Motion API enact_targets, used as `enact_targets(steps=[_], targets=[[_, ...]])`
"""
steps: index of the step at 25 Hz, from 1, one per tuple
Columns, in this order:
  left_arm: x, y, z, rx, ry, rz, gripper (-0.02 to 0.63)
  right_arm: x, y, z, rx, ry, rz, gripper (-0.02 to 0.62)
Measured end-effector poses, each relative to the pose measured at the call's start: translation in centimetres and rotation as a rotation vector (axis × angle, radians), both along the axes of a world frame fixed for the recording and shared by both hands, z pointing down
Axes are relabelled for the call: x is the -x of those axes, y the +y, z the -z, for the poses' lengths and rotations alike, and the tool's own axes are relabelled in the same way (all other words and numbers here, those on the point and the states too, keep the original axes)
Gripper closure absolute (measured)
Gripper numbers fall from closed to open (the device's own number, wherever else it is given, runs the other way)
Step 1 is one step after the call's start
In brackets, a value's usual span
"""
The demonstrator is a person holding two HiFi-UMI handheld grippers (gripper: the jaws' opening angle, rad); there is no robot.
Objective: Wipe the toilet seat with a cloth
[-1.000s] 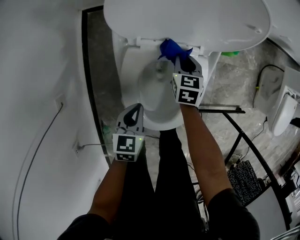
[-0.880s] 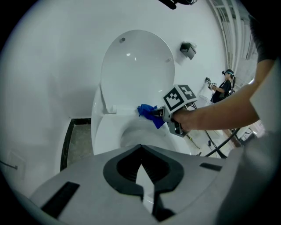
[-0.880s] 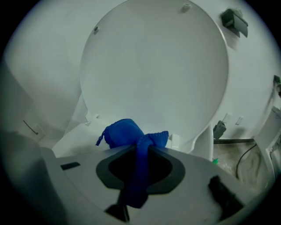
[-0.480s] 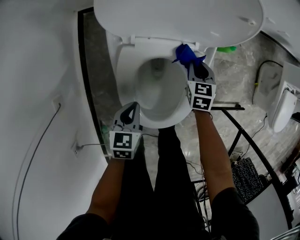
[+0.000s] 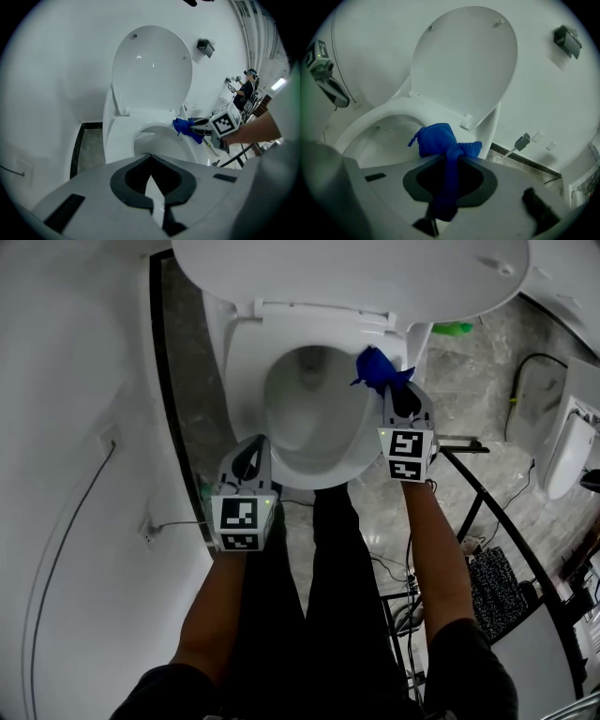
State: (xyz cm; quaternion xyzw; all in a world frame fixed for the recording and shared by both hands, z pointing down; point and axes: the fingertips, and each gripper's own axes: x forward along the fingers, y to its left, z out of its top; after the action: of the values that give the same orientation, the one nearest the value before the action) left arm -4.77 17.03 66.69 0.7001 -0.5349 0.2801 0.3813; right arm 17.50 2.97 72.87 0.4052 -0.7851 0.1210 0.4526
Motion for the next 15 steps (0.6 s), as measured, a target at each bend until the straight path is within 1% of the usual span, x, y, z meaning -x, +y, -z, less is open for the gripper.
enact_targets(steps=[6, 15], targets=[[-1.2, 0.2, -0.3, 0.021, 0.010, -0.035, 0.597, -1.9, 4.8, -0.5, 0.064, -0.024, -0.002, 0.528], [-1.2, 0.6, -1.1, 0.046, -0.005, -0.067, 0.597, -2.4, 10.7, -0.9, 0.129, -0.003, 0.021, 0.528]])
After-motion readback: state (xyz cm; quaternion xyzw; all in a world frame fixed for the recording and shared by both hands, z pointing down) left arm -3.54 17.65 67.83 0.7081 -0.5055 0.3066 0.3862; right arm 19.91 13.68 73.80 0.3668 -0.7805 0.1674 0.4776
